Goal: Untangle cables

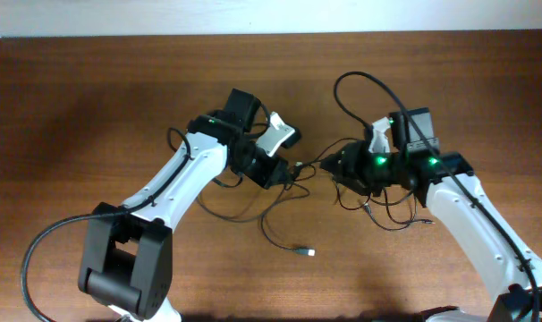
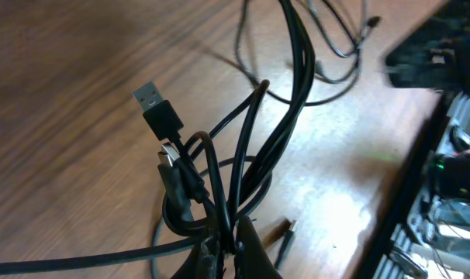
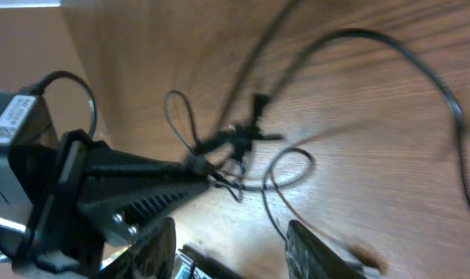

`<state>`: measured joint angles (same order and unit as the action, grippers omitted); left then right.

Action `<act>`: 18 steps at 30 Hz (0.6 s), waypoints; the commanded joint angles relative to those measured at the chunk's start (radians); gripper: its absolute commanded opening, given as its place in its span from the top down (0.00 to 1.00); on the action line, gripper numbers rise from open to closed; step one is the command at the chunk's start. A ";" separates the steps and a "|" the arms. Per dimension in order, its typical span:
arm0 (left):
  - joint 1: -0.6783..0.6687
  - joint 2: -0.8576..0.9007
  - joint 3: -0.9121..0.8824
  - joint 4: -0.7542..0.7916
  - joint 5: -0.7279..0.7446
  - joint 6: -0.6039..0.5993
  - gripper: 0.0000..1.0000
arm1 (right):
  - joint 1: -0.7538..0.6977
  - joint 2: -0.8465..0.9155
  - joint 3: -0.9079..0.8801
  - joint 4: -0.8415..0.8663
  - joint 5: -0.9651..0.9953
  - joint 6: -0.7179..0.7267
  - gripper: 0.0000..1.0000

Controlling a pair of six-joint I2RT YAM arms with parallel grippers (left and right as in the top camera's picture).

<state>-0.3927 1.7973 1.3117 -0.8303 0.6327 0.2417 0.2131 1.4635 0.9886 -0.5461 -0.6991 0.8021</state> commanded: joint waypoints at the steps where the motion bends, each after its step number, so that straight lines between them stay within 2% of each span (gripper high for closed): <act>1: -0.033 -0.012 -0.003 -0.002 0.061 0.026 1.00 | 0.072 0.004 -0.002 0.013 0.122 0.055 0.55; 5: -0.070 -0.012 -0.003 -0.003 0.070 0.026 1.00 | 0.140 0.006 -0.002 0.013 0.325 0.146 0.61; 9: -0.076 -0.012 -0.003 -0.009 0.200 0.088 1.00 | 0.148 0.049 -0.003 0.027 0.341 0.175 0.63; 11: -0.076 -0.012 -0.003 -0.009 0.209 0.090 1.00 | 0.148 0.096 -0.003 0.027 0.329 0.175 0.63; 12: -0.076 -0.012 -0.003 -0.009 0.210 0.090 1.00 | 0.148 0.120 -0.003 0.027 0.330 0.174 0.68; 13: -0.076 -0.012 -0.003 -0.009 0.210 0.090 1.00 | 0.146 0.135 -0.003 0.028 0.332 0.171 0.78; 14: -0.076 -0.012 -0.003 -0.010 0.209 0.090 1.00 | 0.145 0.152 -0.003 0.027 0.338 0.171 0.95; 18: -0.076 -0.012 -0.003 -0.013 0.209 0.090 1.00 | 0.139 0.195 -0.003 0.023 0.346 0.064 0.96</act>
<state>-0.4675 1.7973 1.3098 -0.8379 0.7967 0.3111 0.3553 1.6310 0.9886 -0.5171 -0.3965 0.9527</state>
